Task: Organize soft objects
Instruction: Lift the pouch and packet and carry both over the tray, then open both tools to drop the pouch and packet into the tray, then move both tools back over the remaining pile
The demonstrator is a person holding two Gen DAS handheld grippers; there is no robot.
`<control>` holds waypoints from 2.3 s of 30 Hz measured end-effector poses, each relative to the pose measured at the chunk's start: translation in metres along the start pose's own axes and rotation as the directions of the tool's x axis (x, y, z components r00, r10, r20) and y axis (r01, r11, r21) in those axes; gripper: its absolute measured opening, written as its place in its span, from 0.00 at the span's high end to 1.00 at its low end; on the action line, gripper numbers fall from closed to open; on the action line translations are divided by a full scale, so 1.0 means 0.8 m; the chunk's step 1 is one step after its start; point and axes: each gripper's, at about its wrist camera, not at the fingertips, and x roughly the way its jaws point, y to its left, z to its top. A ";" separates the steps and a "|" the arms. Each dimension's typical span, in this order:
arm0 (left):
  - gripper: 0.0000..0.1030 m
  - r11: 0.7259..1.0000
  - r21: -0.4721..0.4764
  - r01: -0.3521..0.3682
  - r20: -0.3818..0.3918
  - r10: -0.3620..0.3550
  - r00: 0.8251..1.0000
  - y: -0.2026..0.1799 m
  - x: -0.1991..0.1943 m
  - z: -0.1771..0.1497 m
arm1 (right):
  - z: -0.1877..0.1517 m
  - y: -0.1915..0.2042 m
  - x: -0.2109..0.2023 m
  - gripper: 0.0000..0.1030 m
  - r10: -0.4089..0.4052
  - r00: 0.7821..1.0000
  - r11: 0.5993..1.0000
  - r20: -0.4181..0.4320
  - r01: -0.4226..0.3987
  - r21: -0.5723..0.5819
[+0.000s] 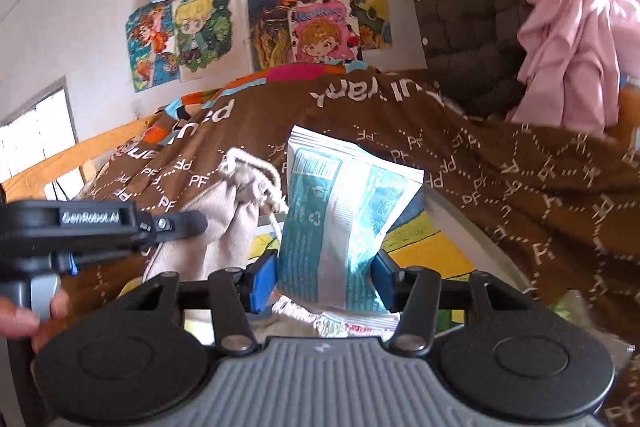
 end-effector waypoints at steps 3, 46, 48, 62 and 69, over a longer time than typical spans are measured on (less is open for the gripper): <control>0.95 0.999 -0.032 0.010 -0.016 -0.011 1.000 0.016 0.020 0.000 | -0.001 -0.006 0.024 0.46 -0.010 0.999 1.000 -0.033 0.010 0.009; 0.42 0.994 -0.083 -0.072 -0.108 0.063 0.992 0.047 0.061 -0.017 | -0.015 -0.009 0.037 0.14 -0.086 0.993 0.996 -0.081 0.086 -0.009; 0.33 0.994 -0.041 -0.097 -0.084 0.094 0.992 0.038 0.050 -0.014 | -0.010 -0.012 0.020 0.10 -0.081 0.995 0.997 -0.056 0.082 0.014; 0.10 0.979 0.126 -0.162 0.018 0.161 0.987 -0.035 -0.046 -0.020 | 0.015 -0.017 -0.092 0.00 -0.096 0.993 0.995 0.062 0.094 0.022; 0.05 0.970 0.160 -0.181 0.070 0.172 0.983 -0.071 -0.097 -0.029 | 0.007 -0.011 -0.146 0.00 -0.105 0.990 0.994 0.092 0.104 0.014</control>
